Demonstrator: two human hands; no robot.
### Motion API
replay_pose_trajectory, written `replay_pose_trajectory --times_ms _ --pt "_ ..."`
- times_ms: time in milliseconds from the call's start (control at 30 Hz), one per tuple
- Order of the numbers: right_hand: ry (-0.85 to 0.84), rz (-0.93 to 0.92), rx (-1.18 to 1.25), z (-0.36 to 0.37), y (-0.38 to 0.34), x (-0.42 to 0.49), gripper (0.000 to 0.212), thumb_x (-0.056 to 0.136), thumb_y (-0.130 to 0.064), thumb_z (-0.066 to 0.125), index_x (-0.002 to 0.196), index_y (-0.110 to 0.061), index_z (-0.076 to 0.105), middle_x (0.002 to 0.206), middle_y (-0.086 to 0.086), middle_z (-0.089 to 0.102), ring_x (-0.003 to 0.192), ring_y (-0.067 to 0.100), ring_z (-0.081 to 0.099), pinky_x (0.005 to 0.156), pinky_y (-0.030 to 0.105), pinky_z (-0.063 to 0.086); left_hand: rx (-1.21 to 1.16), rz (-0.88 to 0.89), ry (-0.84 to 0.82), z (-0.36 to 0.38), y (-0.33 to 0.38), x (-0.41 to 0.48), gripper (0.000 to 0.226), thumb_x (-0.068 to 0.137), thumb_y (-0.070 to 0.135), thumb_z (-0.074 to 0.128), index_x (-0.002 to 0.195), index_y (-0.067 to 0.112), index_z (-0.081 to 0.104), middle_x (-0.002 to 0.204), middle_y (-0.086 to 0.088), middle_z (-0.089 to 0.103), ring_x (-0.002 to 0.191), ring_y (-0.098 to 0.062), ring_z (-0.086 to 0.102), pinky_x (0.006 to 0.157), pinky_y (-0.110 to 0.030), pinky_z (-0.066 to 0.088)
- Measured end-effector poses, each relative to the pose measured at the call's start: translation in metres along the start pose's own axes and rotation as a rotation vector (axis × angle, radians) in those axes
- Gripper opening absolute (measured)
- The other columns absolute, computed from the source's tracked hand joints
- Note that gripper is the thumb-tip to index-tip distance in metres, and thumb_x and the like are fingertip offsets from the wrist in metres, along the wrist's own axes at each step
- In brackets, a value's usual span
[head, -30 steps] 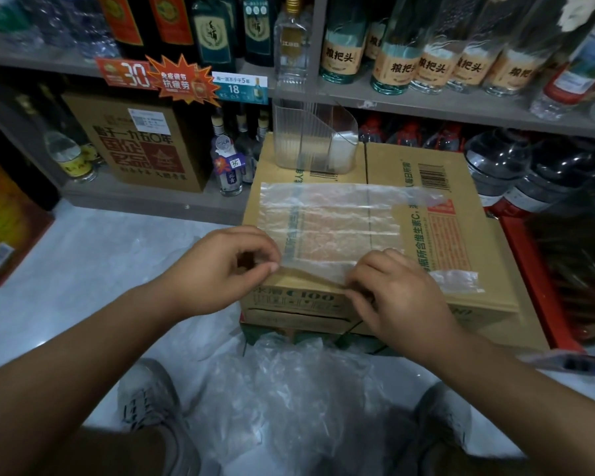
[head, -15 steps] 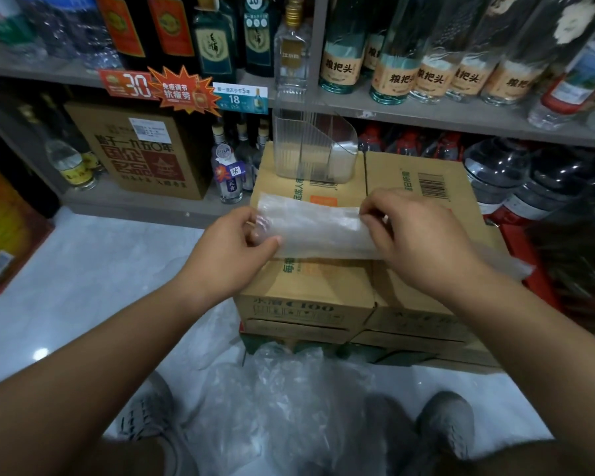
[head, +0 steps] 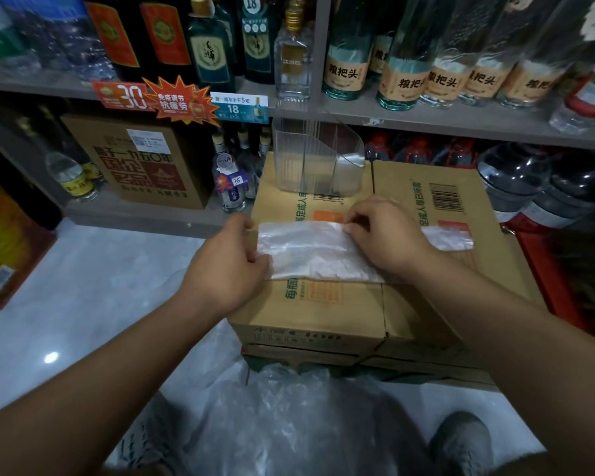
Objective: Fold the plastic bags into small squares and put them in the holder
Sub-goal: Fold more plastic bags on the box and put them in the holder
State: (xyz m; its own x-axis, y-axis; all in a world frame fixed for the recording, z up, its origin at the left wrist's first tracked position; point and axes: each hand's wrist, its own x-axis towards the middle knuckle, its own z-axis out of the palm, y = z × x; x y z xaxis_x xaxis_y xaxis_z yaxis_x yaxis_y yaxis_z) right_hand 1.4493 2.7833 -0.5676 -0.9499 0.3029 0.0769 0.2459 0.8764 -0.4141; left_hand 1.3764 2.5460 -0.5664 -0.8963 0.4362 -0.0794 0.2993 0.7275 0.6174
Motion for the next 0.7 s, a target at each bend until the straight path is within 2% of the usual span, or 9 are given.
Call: replay_pose_trajectory --times_ms 33,100,133,200,267,333,433,533,700 --pt "0.005 0.001 0.020 0.001 0.001 0.000 0.011 0.095 -0.022 0.063 0.099 -0.024 0.073 0.105 -0.003 0.066 0.107 0.023 0.054 0.096 0.040 0.043 0.037 0.015 0.019 0.000 0.000 0.000 0.057 0.088 0.032 0.070 0.139 0.022 0.045 0.106 0.003 0.065 0.098 -0.019 0.060 0.081 -0.037 0.048" --pt "0.013 -0.004 0.052 0.004 0.001 -0.003 0.010 0.095 -0.023 0.065 0.098 -0.025 0.074 0.100 -0.008 0.065 0.104 0.022 0.056 0.096 0.042 0.044 0.154 0.125 0.120 0.003 0.000 0.000 0.064 0.088 0.040 0.067 0.145 0.021 0.042 0.140 -0.009 0.047 0.129 -0.030 0.044 0.102 -0.043 0.039" --pt "0.014 -0.010 0.065 0.005 0.002 -0.005 0.009 0.095 -0.023 0.065 0.097 -0.025 0.074 0.096 -0.012 0.062 0.103 0.020 0.056 0.096 0.042 0.044 0.205 0.226 0.146 0.004 0.002 -0.001 0.066 0.089 0.045 0.062 0.147 0.021 0.040 0.152 -0.011 0.036 0.140 -0.031 0.033 0.110 -0.047 0.031" --pt "0.007 -0.031 0.091 0.007 0.001 -0.009 0.010 0.096 -0.022 0.065 0.095 -0.027 0.074 0.092 -0.017 0.059 0.100 0.016 0.055 0.097 0.043 0.044 0.269 0.420 0.060 0.008 0.004 -0.001 0.070 0.091 0.054 0.047 0.153 0.024 0.035 0.167 -0.006 0.018 0.154 -0.023 0.013 0.121 -0.047 0.012" --pt "-0.012 -0.053 0.102 0.008 0.001 -0.013 0.010 0.096 -0.022 0.066 0.093 -0.028 0.074 0.091 -0.018 0.059 0.100 0.016 0.056 0.097 0.045 0.044 0.350 0.541 -0.085 0.015 0.003 0.001 0.073 0.094 0.058 0.034 0.159 0.026 0.025 0.171 -0.002 0.004 0.156 -0.015 -0.005 0.125 -0.042 -0.006" --pt "-0.030 -0.064 0.097 0.009 0.002 -0.016 0.011 0.096 -0.024 0.065 0.093 -0.030 0.074 0.093 -0.016 0.061 0.101 0.017 0.056 0.098 0.046 0.044 0.439 0.606 -0.192 0.021 0.000 0.003 0.075 0.097 0.061 0.027 0.162 0.025 0.014 0.171 0.000 -0.003 0.155 -0.011 -0.016 0.124 -0.042 -0.013" --pt "-0.014 -0.070 0.091 0.008 0.007 -0.020 0.011 0.096 -0.025 0.065 0.095 -0.030 0.075 0.096 -0.013 0.065 0.101 0.017 0.056 0.098 0.046 0.043 0.514 0.649 -0.278 0.028 -0.003 0.003 0.081 0.096 0.066 0.022 0.163 0.024 0.004 0.170 0.002 -0.007 0.153 -0.009 -0.023 0.123 -0.044 -0.016" --pt "0.010 -0.067 0.046 0.007 0.009 -0.023 0.012 0.096 -0.025 0.065 0.099 -0.030 0.076 0.096 -0.015 0.061 0.103 0.018 0.055 0.097 0.045 0.042 0.517 0.610 -0.333 0.034 -0.003 -0.002 0.088 0.089 0.072 0.009 0.163 0.026 -0.002 0.170 0.003 -0.011 0.151 -0.007 -0.025 0.123 -0.041 -0.017" --pt "0.057 0.015 -0.135 0.002 0.006 -0.028 0.020 0.098 -0.029 0.061 0.113 -0.026 0.074 0.108 -0.001 0.065 0.109 0.025 0.050 0.094 0.040 0.038 0.554 0.540 -0.342 0.041 0.001 -0.011 0.089 0.085 0.074 -0.005 0.161 0.028 -0.010 0.167 0.004 -0.023 0.150 -0.008 -0.029 0.122 -0.041 -0.019"
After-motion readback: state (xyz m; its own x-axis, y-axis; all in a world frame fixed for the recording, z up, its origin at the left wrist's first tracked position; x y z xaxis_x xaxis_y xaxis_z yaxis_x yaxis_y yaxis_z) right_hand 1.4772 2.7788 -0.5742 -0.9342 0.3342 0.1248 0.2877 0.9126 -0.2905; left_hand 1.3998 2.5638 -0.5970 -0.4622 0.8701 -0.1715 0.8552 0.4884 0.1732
